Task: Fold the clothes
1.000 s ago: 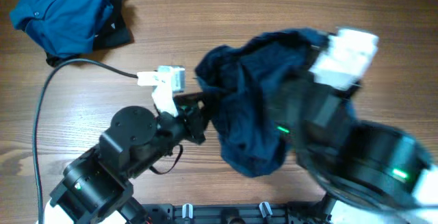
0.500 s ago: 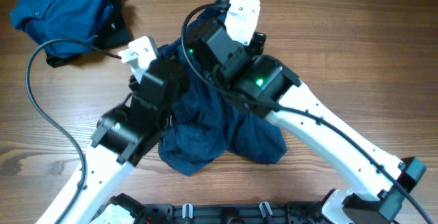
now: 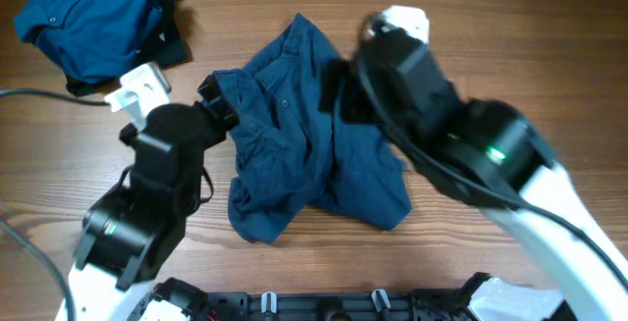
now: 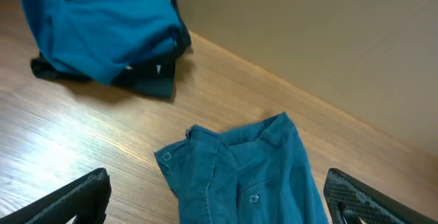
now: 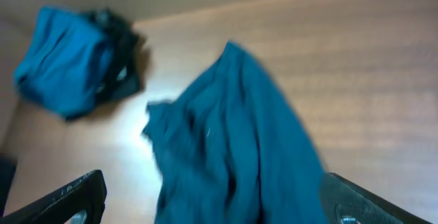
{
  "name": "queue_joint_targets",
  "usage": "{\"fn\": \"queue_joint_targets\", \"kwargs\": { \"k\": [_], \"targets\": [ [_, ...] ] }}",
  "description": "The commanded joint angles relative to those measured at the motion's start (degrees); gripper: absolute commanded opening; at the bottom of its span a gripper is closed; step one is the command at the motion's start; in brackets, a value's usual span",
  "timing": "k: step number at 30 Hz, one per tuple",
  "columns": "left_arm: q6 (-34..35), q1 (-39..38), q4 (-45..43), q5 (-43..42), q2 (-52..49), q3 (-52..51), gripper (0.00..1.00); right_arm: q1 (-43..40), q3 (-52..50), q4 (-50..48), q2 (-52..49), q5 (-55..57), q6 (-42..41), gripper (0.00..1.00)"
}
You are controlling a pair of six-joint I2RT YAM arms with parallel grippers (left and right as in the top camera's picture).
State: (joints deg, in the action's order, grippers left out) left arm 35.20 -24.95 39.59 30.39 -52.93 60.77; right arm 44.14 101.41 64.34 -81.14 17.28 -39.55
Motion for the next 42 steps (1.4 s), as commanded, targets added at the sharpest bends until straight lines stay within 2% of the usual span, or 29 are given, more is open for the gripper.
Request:
{"fn": "queue_joint_targets", "kwargs": {
  "k": [1, 8, 12, 16, 21, 25, 34, 42],
  "targets": [
    [-2.0, 0.4, 1.3, 0.3, 1.2, 0.7, 0.99, 1.1, 0.3, 6.2, 0.7, -9.4, 0.1, 1.0],
    [-2.1, 0.4, 3.4, 0.0, 0.4, 0.7, 0.99, 7.1, -0.3, 11.2, 0.6, -11.8, -5.9, 1.0],
    [-8.1, 0.9, 4.3, -4.9, -0.4, 0.7, 1.0, 11.0, -3.9, 11.2, 0.5, -15.7, -7.8, 1.0],
    [-9.6, 3.0, 5.3, -8.5, -2.3, 0.7, 1.0, 13.7, -9.6, 9.5, 0.5, -19.0, -13.5, 1.0],
    [-9.5, 8.0, 5.4, -8.5, -5.2, 0.7, 1.0, 18.8, -18.2, 0.2, 0.5, -24.7, -21.0, 1.0],
    [-8.8, 16.4, 5.5, -9.0, -7.5, 0.7, 1.0, 25.1, -25.3, -9.7, 0.5, -24.6, -25.7, 1.0],
    [-5.8, 34.3, 6.0, -21.4, -9.5, 0.7, 1.0, 30.2, -35.5, -18.2, 0.3, -23.1, -34.0, 1.0],
    [-5.8, 36.6, 5.9, -22.7, -9.5, 0.7, 1.0, 30.6, -45.8, -34.9, -1.5, -22.9, -35.5, 1.0]
  ]
}}
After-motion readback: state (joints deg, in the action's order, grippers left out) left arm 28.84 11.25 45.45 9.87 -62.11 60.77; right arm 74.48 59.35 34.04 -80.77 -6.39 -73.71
